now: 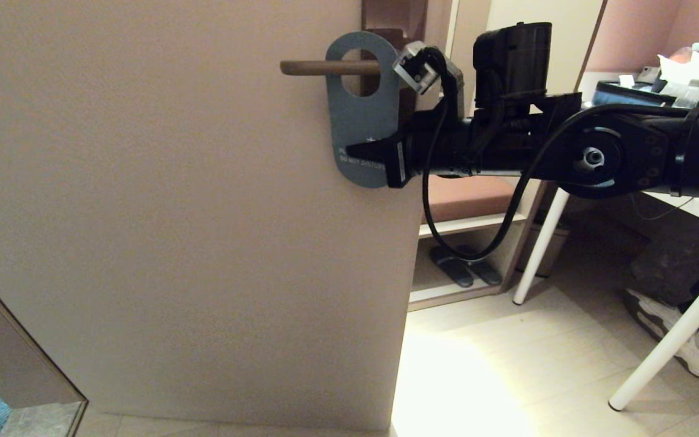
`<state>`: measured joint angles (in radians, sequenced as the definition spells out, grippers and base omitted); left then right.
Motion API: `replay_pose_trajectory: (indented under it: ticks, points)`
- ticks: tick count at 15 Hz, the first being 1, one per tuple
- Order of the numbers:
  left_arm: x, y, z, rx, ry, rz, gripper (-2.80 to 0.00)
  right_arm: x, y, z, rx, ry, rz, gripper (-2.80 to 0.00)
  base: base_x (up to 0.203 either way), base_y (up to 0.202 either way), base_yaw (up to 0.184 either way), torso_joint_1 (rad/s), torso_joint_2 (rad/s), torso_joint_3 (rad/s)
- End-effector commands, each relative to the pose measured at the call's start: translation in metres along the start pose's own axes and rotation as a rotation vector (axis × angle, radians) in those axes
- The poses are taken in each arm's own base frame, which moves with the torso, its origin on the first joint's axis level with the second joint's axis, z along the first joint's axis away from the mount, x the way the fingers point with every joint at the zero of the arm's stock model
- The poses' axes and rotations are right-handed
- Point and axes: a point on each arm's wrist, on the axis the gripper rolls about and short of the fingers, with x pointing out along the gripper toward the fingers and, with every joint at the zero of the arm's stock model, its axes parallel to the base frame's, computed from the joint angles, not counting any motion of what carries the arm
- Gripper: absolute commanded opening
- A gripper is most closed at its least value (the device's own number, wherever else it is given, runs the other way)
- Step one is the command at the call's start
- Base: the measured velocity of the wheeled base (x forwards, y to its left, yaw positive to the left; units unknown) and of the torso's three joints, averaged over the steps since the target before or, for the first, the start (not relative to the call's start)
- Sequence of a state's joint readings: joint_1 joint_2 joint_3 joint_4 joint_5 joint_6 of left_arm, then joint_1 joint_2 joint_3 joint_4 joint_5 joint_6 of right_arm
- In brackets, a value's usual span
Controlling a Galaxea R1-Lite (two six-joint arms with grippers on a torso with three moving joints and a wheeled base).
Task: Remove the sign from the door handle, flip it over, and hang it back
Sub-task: Take down the sign
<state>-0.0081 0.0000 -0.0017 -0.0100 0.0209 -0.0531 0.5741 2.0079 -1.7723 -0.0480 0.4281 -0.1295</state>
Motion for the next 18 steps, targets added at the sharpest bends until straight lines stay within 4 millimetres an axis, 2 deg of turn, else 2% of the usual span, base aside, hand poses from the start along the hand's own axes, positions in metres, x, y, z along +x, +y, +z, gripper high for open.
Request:
replay_pose_trajectory:
  ticks: [1,5,12,18]
  points:
    - [0.000,0.000,0.000,-0.001,0.001,0.001,-2.80,0.003,0.009,0.003,0.024,-0.004,0.000,-2.80,0.000,0.000,0.000,0.000,0.00,0.000]
    - [0.000,0.000,0.000,-0.001,0.001,0.000,-2.80,0.011,0.026,0.005,0.065,-0.006,-0.036,-2.80,0.000,0.000,0.000,0.000,0.00,0.000]
    - [0.000,0.000,0.000,-0.001,0.000,0.001,-2.80,0.026,0.042,0.006,0.063,-0.064,-0.052,-2.80,0.000,0.000,0.000,0.000,0.00,0.000]
    - [0.000,0.000,0.000,-0.001,0.001,0.000,-2.80,0.039,0.048,-0.004,0.070,-0.031,-0.207,-2.80,0.000,0.000,0.000,0.000,0.00,0.000]
